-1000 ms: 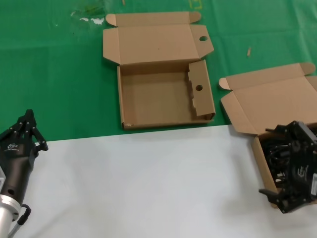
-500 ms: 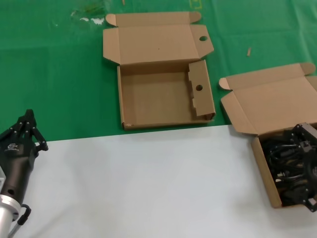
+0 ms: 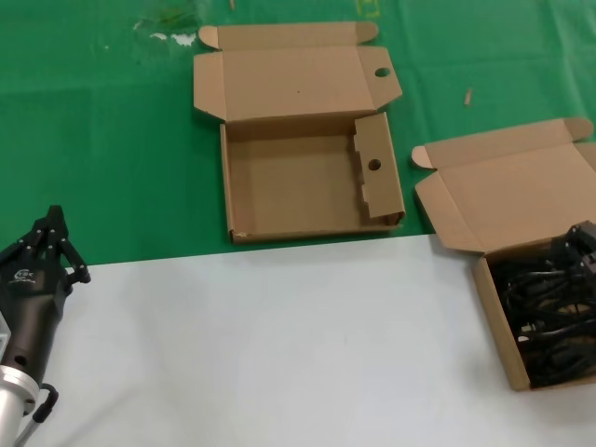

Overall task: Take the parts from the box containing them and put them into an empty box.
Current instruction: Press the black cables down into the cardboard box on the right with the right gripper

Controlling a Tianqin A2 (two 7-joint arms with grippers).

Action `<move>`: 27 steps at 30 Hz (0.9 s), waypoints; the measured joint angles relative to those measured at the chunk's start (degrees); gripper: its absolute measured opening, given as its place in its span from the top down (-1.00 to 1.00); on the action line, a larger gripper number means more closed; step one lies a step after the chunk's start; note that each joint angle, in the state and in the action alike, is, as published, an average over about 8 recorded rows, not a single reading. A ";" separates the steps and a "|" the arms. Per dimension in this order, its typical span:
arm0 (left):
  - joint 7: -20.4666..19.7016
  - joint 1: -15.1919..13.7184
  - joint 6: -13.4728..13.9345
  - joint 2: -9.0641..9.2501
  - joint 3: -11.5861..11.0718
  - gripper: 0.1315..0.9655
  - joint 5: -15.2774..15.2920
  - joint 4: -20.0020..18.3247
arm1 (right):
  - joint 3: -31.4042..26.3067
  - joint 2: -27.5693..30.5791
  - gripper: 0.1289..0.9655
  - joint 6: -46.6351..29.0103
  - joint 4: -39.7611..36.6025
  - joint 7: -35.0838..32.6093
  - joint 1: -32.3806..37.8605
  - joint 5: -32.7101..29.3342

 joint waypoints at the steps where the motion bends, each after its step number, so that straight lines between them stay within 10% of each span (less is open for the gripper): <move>1: 0.00 0.00 0.00 0.00 0.00 0.98 0.00 0.00 | -0.18 -0.49 -0.94 -0.71 -0.48 -0.25 0.62 -0.53; 13: 0.00 0.00 0.00 0.00 0.00 0.98 0.00 0.00 | -3.55 -7.69 -0.72 -7.93 -6.68 -3.30 9.33 -7.46; 27: 0.00 0.00 0.00 0.00 0.00 0.98 0.00 0.00 | -4.37 -10.70 -0.02 -10.96 -9.68 -3.87 12.74 -10.68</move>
